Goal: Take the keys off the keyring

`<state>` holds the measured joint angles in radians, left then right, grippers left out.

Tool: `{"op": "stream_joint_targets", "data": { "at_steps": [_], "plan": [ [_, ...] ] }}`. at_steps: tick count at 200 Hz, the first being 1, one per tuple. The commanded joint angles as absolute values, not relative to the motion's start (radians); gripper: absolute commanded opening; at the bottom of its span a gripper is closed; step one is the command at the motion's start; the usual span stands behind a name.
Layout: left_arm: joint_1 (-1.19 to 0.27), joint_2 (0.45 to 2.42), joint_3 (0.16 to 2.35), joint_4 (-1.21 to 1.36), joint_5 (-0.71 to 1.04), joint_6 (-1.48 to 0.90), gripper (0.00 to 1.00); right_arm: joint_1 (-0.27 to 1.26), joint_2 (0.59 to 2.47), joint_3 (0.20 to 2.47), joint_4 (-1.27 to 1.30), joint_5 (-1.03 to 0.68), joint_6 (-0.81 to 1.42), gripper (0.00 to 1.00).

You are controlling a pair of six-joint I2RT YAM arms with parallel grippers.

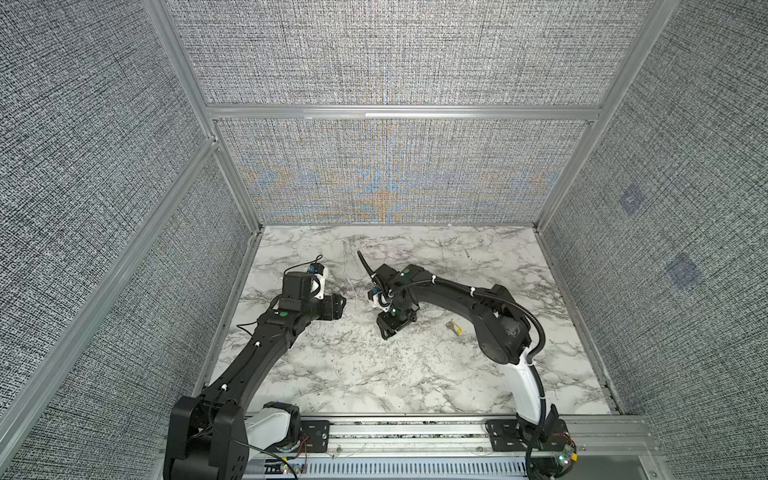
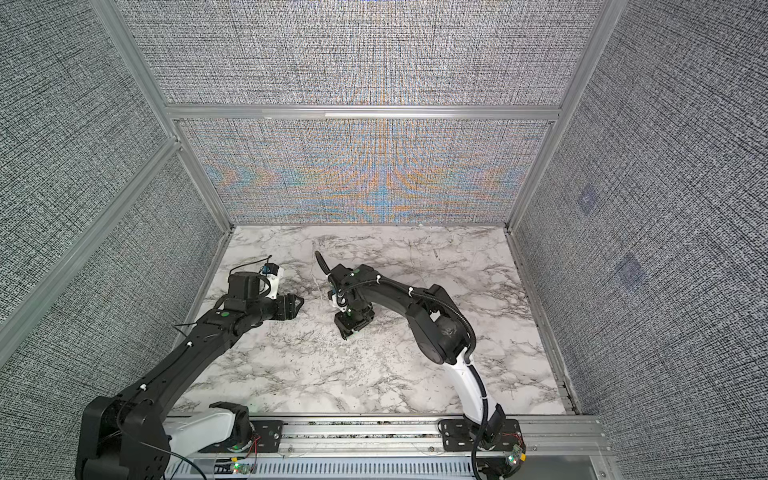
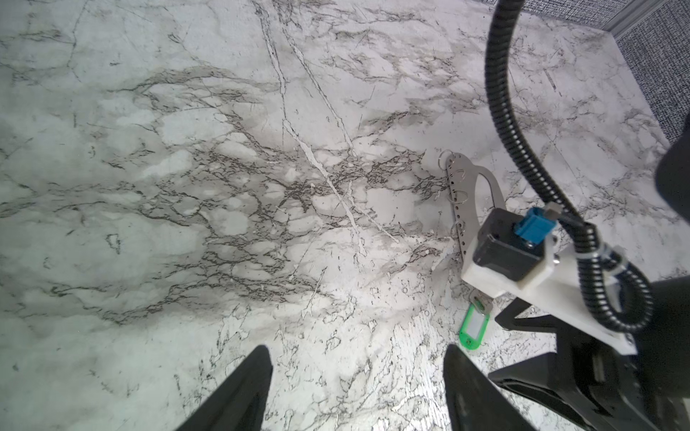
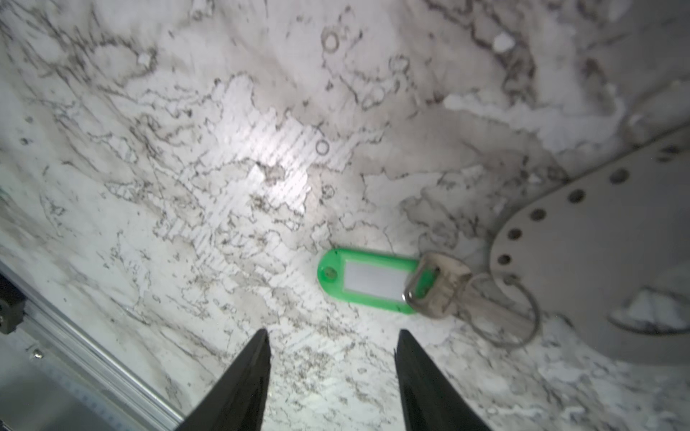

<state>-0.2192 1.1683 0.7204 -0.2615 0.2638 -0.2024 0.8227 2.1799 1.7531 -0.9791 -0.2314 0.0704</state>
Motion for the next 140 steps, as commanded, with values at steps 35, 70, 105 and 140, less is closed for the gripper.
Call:
{"op": "stream_joint_targets", "data": {
  "at_steps": [35,70,105,140],
  "plan": [
    [-0.219,1.199,0.714,-0.200,0.443,-0.100,0.72,0.806,2.005,1.639,-0.912,-0.138,0.119,0.53],
    [-0.295,1.238,0.711,-0.164,0.477,-0.051,0.61,0.748,1.867,1.507,-0.795,-0.006,0.150,0.49],
    [-0.470,1.343,0.761,-0.152,0.361,0.015,0.61,0.664,1.707,1.361,-0.704,0.083,0.169,0.46],
    [-0.588,1.496,0.859,-0.156,0.292,0.044,0.59,0.598,1.546,1.215,-0.659,0.168,0.166,0.42]
  ]
}}
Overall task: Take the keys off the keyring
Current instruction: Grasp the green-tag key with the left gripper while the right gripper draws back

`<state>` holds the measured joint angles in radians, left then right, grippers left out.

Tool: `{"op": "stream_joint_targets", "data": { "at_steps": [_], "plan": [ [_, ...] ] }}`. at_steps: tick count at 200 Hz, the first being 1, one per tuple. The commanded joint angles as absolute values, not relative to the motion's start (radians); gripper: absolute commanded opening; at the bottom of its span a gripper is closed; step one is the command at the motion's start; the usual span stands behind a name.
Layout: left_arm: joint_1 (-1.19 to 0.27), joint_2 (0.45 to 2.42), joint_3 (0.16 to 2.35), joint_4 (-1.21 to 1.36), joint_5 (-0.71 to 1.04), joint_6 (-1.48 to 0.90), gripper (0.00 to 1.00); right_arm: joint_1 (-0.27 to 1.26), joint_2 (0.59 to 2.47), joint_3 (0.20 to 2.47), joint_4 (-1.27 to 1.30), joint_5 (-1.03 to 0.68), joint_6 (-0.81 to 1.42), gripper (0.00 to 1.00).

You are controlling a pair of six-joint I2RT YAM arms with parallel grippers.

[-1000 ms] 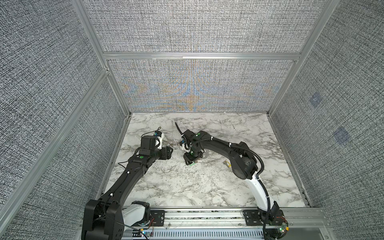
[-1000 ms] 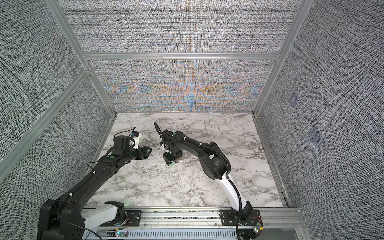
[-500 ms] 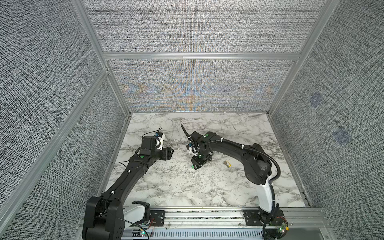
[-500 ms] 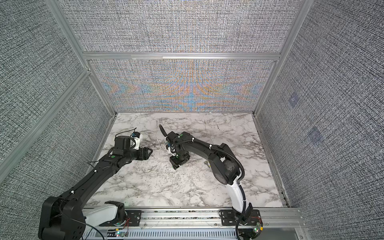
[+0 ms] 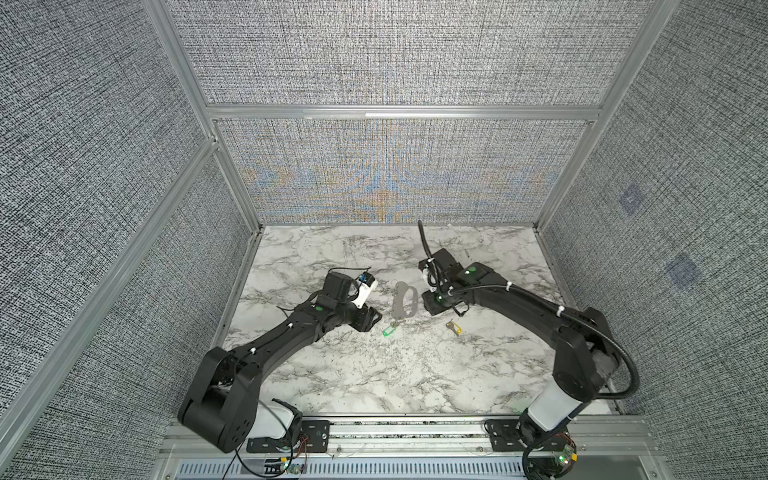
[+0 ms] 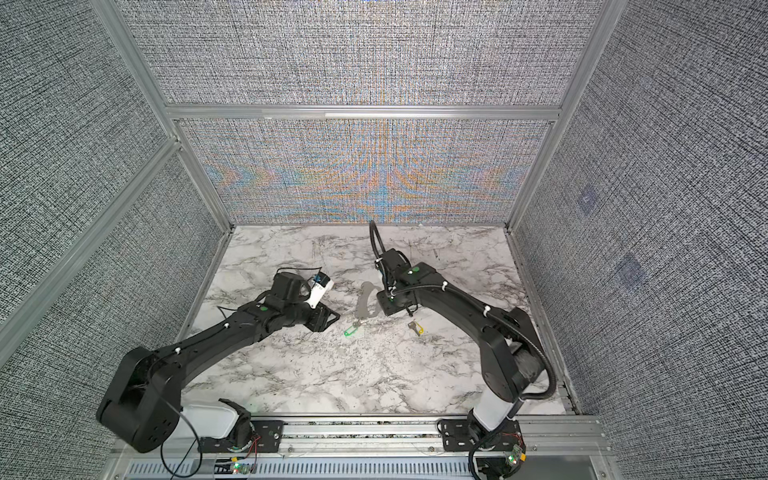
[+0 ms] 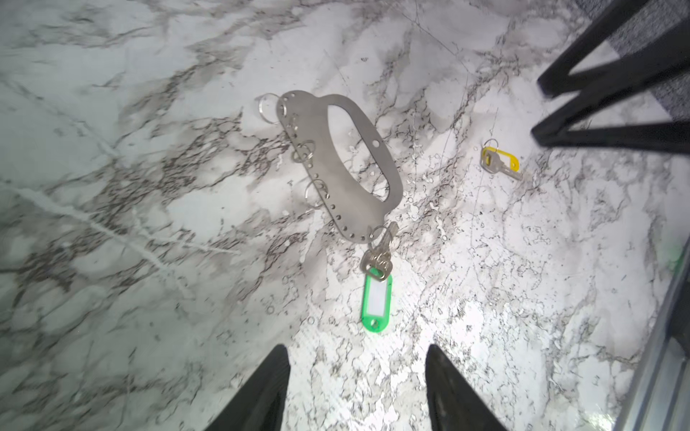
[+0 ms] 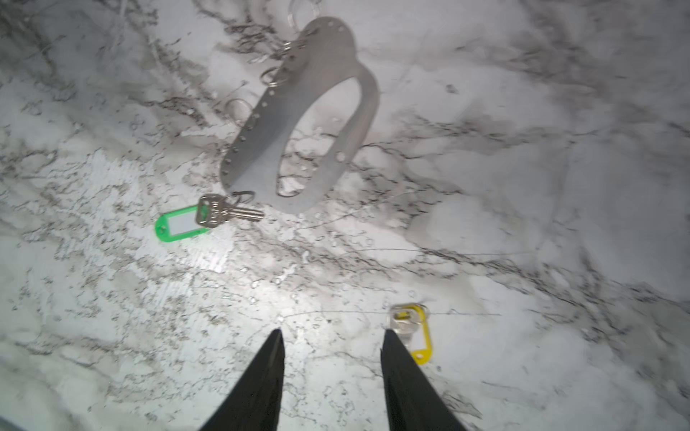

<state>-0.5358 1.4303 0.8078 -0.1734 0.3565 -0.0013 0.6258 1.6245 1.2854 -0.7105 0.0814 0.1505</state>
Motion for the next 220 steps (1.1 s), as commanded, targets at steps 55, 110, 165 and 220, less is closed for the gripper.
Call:
{"op": "stream_joint_targets", "data": {
  "at_steps": [55,110,165,220],
  "plan": [
    [-0.700,1.773,1.108,-0.312,0.195,0.097,0.50,0.541,1.345,0.994,-0.595,0.193,0.169,0.36],
    [-0.747,1.887,1.207,-0.382,0.150,0.088,0.43,0.519,1.273,0.878,-0.570,0.196,0.147,0.31],
    [-0.759,1.956,1.287,-0.451,0.078,0.065,0.37,0.505,1.285,0.868,-0.548,0.178,0.123,0.28],
    [-0.759,1.948,1.283,-0.453,0.081,0.069,0.25,0.505,1.291,0.857,-0.535,0.168,0.129,0.25]
  ]
}}
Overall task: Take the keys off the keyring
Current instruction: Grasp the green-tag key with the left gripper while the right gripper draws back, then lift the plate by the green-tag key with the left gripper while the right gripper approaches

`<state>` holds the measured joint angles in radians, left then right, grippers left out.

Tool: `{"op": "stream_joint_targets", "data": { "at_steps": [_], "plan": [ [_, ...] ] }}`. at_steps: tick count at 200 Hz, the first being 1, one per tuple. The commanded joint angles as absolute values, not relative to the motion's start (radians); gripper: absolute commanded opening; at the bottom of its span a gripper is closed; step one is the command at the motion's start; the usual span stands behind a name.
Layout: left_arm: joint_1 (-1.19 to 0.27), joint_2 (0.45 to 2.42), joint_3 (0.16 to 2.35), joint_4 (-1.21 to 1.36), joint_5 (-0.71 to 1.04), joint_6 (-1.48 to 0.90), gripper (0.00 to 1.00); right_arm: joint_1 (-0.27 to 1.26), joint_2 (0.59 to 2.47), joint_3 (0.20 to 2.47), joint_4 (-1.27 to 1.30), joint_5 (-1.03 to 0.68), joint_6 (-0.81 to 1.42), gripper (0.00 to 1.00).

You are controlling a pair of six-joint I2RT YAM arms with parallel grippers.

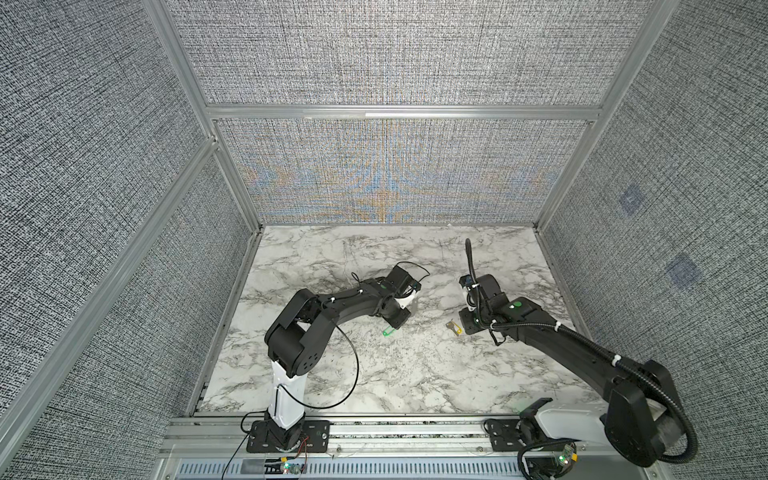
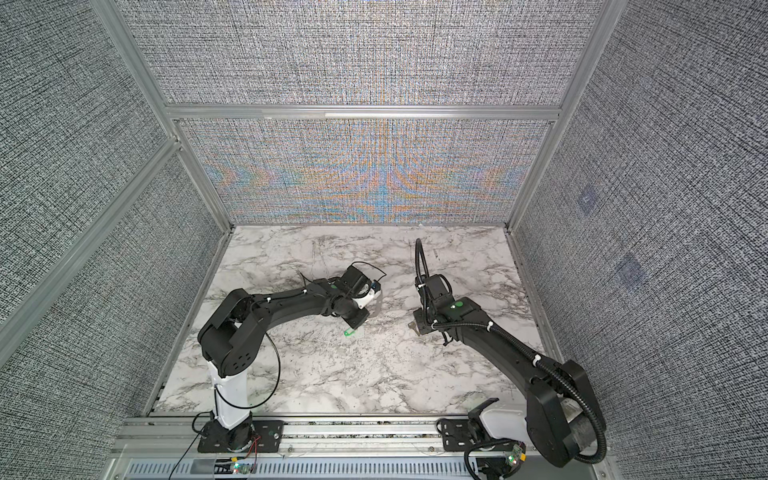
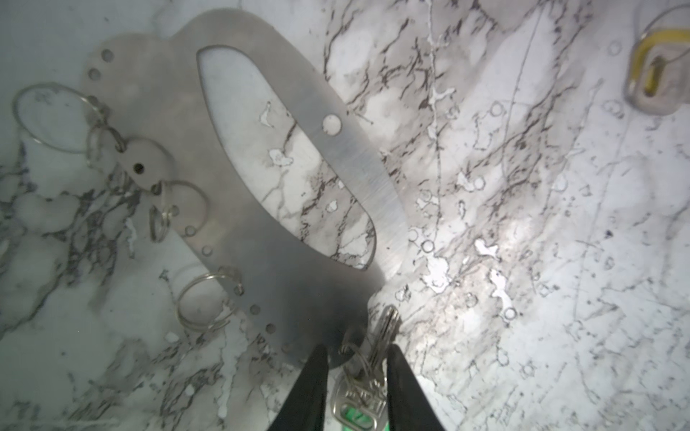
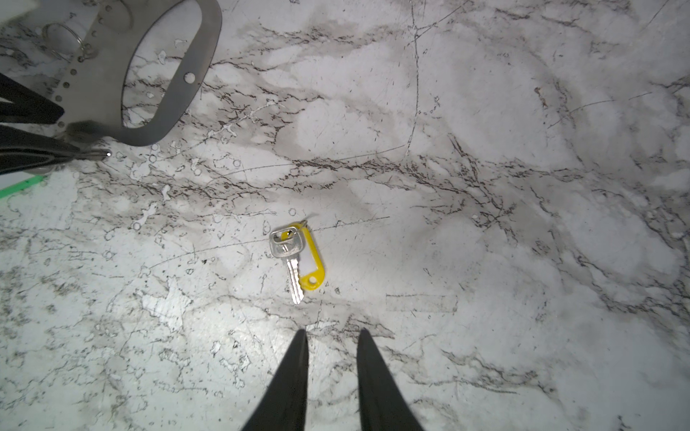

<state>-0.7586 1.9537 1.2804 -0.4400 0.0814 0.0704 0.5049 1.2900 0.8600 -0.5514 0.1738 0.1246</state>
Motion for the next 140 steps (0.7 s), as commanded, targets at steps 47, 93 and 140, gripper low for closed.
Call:
{"op": "stream_joint_targets", "data": {
  "at_steps": [47,93,140],
  "plan": [
    [-0.759,1.936,1.272,-0.446,0.089,0.068,0.15,0.505,1.303,0.856,-0.531,0.157,0.135,0.24],
    [-0.759,1.918,1.273,-0.448,0.092,0.060,0.07,0.505,1.304,0.860,-0.530,0.151,0.137,0.23],
    [-0.759,1.845,1.265,-0.450,0.076,0.051,0.03,0.506,1.287,0.859,-0.516,0.152,0.129,0.23]
  ]
}}
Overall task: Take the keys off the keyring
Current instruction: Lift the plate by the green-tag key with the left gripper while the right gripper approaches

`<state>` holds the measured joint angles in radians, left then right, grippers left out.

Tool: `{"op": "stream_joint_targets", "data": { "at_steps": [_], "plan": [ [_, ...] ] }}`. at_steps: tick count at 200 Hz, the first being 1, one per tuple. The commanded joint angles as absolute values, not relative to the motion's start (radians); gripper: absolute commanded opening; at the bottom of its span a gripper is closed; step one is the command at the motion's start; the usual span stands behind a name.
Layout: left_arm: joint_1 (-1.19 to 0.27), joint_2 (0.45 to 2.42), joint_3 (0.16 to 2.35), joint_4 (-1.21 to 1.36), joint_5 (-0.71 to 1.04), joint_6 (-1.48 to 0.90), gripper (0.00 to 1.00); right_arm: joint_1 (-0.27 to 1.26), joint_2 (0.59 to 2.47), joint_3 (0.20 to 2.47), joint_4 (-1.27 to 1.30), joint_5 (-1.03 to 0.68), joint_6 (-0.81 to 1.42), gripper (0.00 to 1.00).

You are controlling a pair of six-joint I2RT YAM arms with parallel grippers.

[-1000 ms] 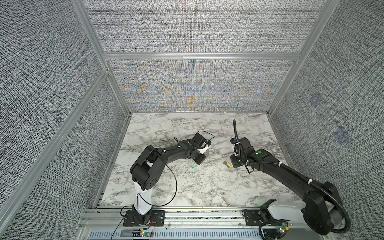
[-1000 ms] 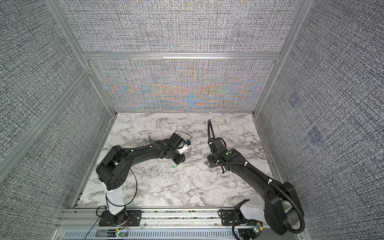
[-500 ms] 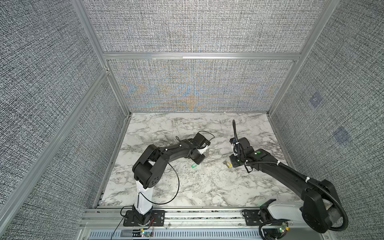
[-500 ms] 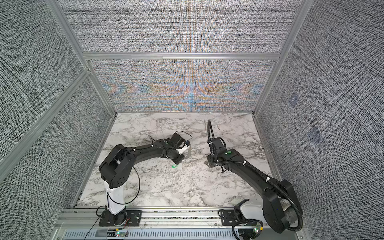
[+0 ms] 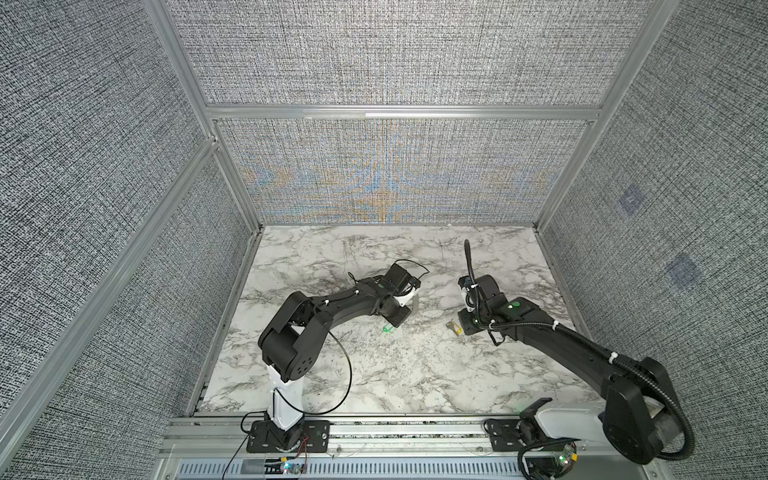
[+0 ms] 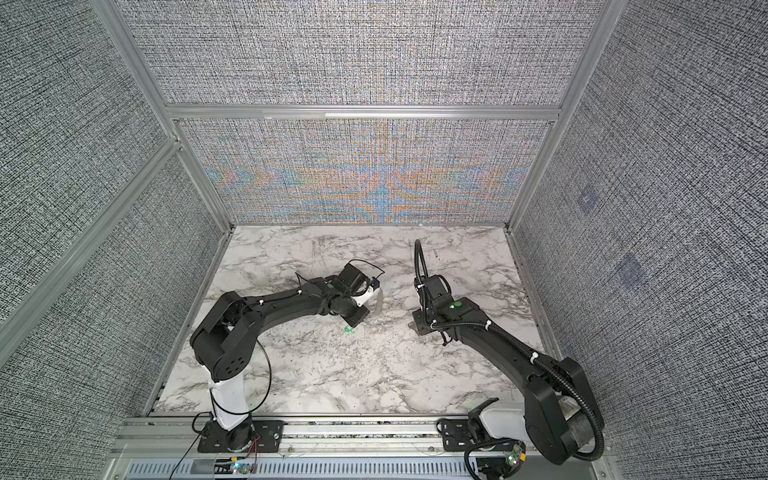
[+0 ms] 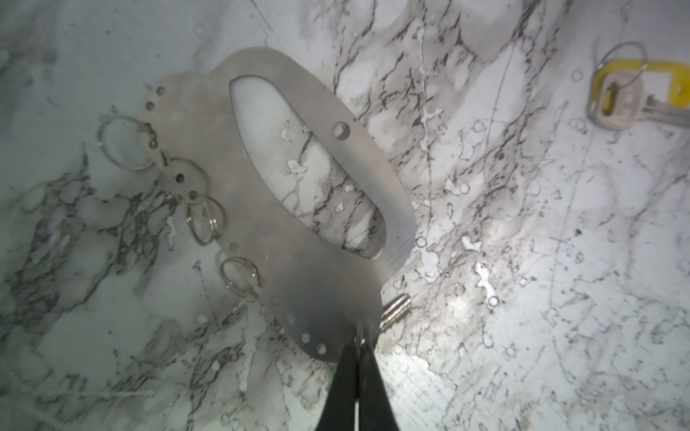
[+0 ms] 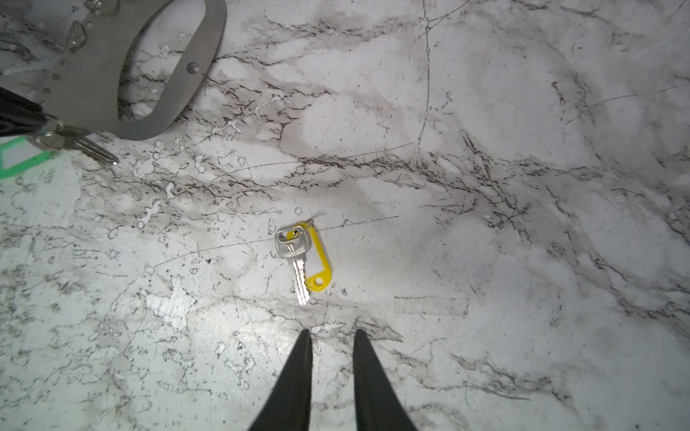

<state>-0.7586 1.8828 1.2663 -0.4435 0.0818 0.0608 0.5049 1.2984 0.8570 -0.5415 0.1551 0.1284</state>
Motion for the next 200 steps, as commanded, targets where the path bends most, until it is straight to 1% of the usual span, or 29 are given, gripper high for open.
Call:
{"op": "stream_joint_targets", "data": {
  "at_steps": [1,31,84,115,142,171,200],
  "plan": [
    [-0.759,1.842,1.264,-0.451,0.075,0.050,0.03,0.505,1.287,0.860,-0.515,0.152,0.129,0.23],
    [-0.758,1.760,1.255,-0.451,0.086,0.078,0.02,0.505,1.254,0.868,-0.487,0.128,0.097,0.22],
    [-0.757,1.606,1.244,-0.429,0.157,0.164,0.01,0.505,1.135,0.851,-0.369,-0.009,-0.022,0.23],
    [-0.755,1.529,1.257,-0.434,0.207,0.235,0.00,0.505,1.056,0.809,-0.254,-0.176,-0.144,0.23],
    [-0.755,1.476,1.264,-0.452,0.270,0.307,0.00,0.505,0.996,0.752,-0.122,-0.269,-0.191,0.23],
    [-0.756,1.408,1.225,-0.428,0.361,0.431,0.00,0.506,0.991,0.753,-0.076,-0.392,-0.219,0.23],
    [-0.756,1.330,1.162,-0.348,0.418,0.456,0.00,0.514,1.008,0.761,-0.029,-0.486,-0.217,0.23]
  ]
}}
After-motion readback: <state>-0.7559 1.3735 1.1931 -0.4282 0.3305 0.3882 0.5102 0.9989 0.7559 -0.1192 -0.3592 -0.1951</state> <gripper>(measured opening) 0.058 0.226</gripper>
